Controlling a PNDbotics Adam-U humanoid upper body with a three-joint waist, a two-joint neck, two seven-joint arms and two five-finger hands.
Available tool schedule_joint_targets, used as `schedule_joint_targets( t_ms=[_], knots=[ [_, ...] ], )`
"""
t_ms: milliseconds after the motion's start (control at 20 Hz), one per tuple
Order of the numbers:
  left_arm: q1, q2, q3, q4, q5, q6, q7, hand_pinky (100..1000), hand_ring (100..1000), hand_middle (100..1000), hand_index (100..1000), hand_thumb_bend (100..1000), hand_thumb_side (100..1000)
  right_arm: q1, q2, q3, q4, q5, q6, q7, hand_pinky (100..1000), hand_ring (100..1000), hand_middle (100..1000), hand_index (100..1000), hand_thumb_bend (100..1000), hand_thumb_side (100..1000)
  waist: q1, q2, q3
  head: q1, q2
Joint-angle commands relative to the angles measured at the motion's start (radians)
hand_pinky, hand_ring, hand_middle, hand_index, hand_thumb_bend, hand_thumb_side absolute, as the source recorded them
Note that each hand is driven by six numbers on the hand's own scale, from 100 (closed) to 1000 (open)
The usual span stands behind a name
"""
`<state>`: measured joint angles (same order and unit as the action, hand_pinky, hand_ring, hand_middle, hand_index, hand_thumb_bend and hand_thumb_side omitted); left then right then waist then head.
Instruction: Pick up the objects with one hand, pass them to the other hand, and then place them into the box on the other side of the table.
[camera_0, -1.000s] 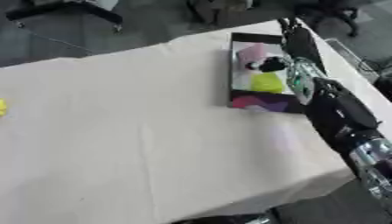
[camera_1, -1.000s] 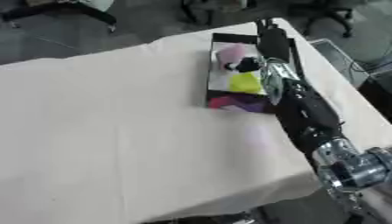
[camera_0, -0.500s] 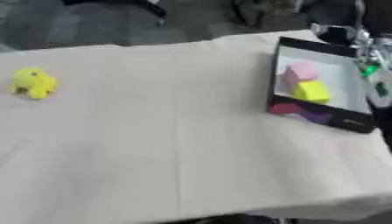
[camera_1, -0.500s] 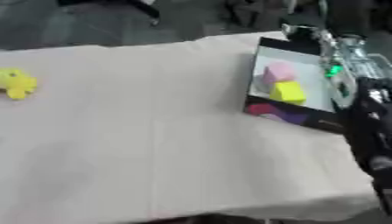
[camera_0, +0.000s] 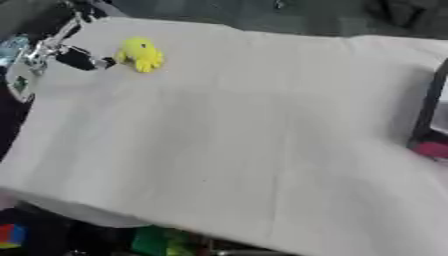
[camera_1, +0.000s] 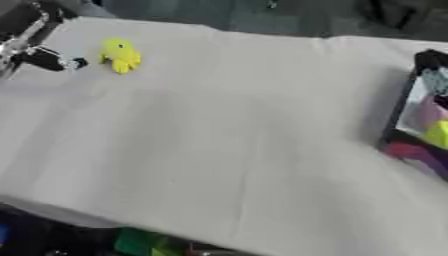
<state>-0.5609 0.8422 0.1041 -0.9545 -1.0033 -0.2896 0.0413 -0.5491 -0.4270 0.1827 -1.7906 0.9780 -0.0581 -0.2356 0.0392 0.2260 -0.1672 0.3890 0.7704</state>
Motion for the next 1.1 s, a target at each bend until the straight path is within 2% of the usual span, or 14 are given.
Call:
schedule_joint_targets(
  t_ms=[50,200,250,300,350,400,600,700,750,850,1000,1100],
  knots=[
    [-0.028,0.07,0.027,0.081,-0.127,0.031,0.091,747,728,721,829,588,167,-0.003,-0.013,-0.003,-0.043,-0.028,-0.005,-0.011,889,822,1000,905,358,370,0.008,0.007,-0.022,0.022,-0.026],
    [-0.031,0.089,0.051,0.135,-0.167,0.079,0.18,744,728,723,823,574,154,0.005,-0.026,-0.004,-0.055,-0.052,-0.001,-0.017,888,818,1000,900,329,371,0.02,0.043,-0.062,0.026,-0.056],
    [-0.03,0.093,0.056,0.146,-0.173,0.097,0.211,742,728,723,822,556,168,0.007,-0.029,-0.006,-0.058,-0.059,0.001,-0.02,888,816,1000,897,317,346,0.023,0.053,-0.072,0.026,-0.065],
    [-0.031,0.096,0.062,0.155,-0.175,0.116,0.242,741,726,721,821,545,138,0.008,-0.03,-0.008,-0.061,-0.065,0.003,-0.023,888,816,1000,896,314,371,0.027,0.063,-0.083,0.029,-0.076],
    [-0.032,0.098,0.064,0.163,-0.175,0.131,0.269,740,726,723,821,538,134,0.009,-0.031,-0.009,-0.062,-0.069,0.005,-0.025,888,815,1000,895,313,308,0.03,0.071,-0.092,0.033,-0.083],
    [-0.034,0.1,0.066,0.169,-0.173,0.144,0.291,740,726,722,821,522,126,0.009,-0.03,-0.01,-0.064,-0.074,0.006,-0.027,888,814,1000,895,306,372,0.033,0.078,-0.098,0.036,-0.09],
    [-0.045,0.1,0.063,0.183,-0.163,0.165,0.325,745,731,727,825,447,102,0.007,-0.029,-0.008,-0.066,-0.087,0.006,-0.032,888,813,1000,891,285,373,0.041,0.101,-0.12,0.044,-0.107],
    [-0.051,0.097,0.059,0.186,-0.161,0.158,0.319,741,713,704,804,370,100,0.004,-0.028,-0.006,-0.065,-0.09,0.004,-0.031,889,813,1000,891,273,375,0.043,0.107,-0.128,0.047,-0.113],
    [-0.055,0.094,0.058,0.185,-0.16,0.154,0.317,732,678,666,773,291,111,0.003,-0.028,-0.005,-0.065,-0.092,0.003,-0.03,890,813,1000,890,270,375,0.044,0.109,-0.131,0.048,-0.115],
    [-0.06,0.088,0.056,0.181,-0.155,0.149,0.318,721,633,618,735,230,118,0.002,-0.026,-0.004,-0.064,-0.094,0.002,-0.028,890,813,1000,889,263,376,0.044,0.109,-0.135,0.05,-0.119],
    [-0.063,0.079,0.048,0.177,-0.15,0.138,0.308,696,557,536,658,164,121,0.001,-0.023,0.0,-0.062,-0.094,-0.002,-0.025,891,814,1000,888,251,377,0.041,0.101,-0.13,0.051,-0.12],
    [-0.06,0.072,0.044,0.158,-0.136,0.113,0.295,683,533,511,635,158,122,0.001,-0.022,0.004,-0.059,-0.095,-0.005,-0.022,891,814,1000,888,250,376,0.035,0.091,-0.116,0.043,-0.115]
  ],
)
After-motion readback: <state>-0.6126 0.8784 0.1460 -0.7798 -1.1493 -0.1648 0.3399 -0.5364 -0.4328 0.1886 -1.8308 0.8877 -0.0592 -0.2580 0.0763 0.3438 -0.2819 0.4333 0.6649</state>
